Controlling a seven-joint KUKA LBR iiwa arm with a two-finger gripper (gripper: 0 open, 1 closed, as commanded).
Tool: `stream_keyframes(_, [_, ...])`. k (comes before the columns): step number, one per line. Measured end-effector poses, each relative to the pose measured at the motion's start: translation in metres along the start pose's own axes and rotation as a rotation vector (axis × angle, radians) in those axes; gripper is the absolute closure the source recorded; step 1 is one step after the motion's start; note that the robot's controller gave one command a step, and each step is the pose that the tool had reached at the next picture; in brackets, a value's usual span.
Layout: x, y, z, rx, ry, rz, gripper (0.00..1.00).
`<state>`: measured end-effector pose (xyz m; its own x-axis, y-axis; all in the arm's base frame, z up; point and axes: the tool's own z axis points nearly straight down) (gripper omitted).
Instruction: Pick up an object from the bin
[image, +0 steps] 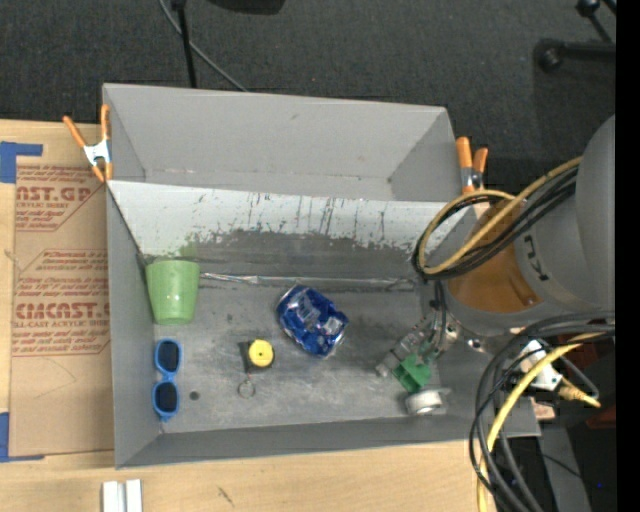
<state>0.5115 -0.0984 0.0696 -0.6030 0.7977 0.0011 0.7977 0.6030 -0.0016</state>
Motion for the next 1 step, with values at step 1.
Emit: stream_keyframes(1, [-0.0007,0.0011,-0.0716,-0.005,-0.006,-0.002,1.0])
